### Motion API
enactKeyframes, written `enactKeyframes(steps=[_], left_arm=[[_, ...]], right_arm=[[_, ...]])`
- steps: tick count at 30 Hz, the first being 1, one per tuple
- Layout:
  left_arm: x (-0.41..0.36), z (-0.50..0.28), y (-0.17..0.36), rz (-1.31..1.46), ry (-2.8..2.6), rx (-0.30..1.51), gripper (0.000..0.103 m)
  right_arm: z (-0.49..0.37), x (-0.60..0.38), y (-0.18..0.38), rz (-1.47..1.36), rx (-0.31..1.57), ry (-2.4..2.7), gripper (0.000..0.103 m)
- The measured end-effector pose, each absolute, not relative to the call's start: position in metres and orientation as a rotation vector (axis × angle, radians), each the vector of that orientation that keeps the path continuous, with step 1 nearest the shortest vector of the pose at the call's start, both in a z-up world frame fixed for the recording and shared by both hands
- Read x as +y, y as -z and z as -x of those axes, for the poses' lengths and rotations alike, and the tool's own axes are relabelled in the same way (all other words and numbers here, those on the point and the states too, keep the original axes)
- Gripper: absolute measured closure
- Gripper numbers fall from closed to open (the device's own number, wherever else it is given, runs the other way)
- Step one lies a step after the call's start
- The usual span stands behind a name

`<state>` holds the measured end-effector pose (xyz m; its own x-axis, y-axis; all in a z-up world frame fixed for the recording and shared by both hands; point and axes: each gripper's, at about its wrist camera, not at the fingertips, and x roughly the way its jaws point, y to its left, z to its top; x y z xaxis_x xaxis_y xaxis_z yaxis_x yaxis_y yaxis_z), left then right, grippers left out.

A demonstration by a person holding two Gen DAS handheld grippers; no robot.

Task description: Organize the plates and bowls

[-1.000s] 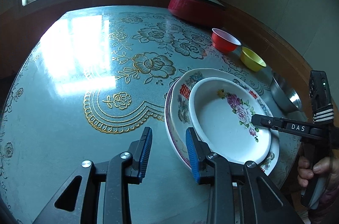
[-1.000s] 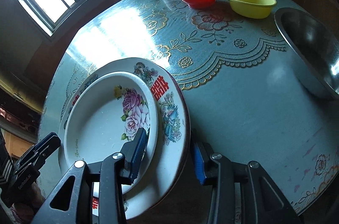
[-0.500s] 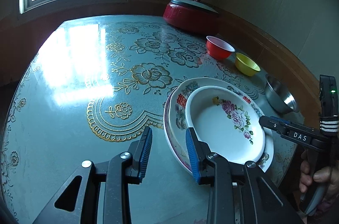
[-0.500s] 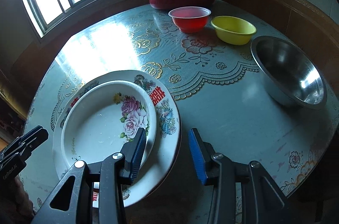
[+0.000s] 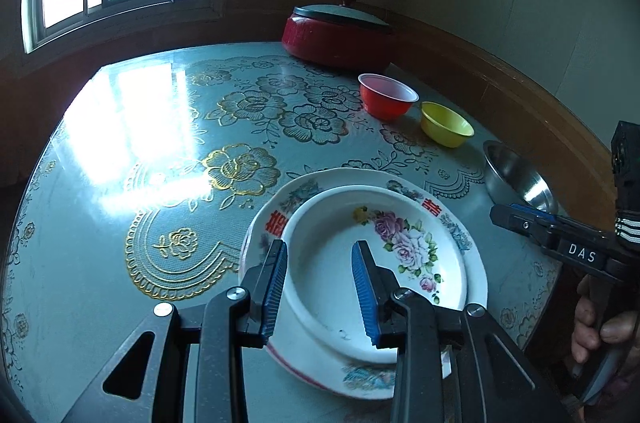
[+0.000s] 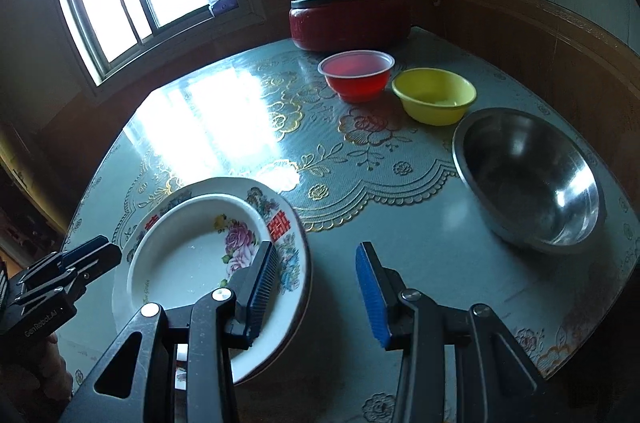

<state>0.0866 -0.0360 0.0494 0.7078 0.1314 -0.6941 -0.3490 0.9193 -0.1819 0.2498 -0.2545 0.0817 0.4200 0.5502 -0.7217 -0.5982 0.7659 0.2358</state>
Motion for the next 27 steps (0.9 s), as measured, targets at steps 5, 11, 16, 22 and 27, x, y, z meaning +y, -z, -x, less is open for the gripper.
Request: enactKeyframes(steps=[5,11,16,22,27], left_arm=[[-0.065,-0.124,-0.054,0.326,-0.259,0.763,0.069],[-0.112,-0.175,-0.067,0.31,-0.183,0.753,0.069],[-0.148,-0.224,-0.07,0.317,-0.116,0.767,0.069],[-0.176,-0.274,-0.06,0.364,-0.074,0.795,0.069],[-0.188,-0.303,-0.045,0.429,-0.063,0.824,0.069]], right_arm=[[-0.286,-0.294,-0.098,0.024,0.845,-0.707,0.061],[-0.34,-0.362,-0.106,-0.075,0.829,-0.634,0.062],[-0.375,-0.411,-0.105,-0.13,0.819,-0.571,0.062],[-0.423,-0.434,-0.082,-0.125,0.901,-0.561,0.062],[-0.448,-0.437,-0.06,-0.082,0.959,-0.592,0.062]])
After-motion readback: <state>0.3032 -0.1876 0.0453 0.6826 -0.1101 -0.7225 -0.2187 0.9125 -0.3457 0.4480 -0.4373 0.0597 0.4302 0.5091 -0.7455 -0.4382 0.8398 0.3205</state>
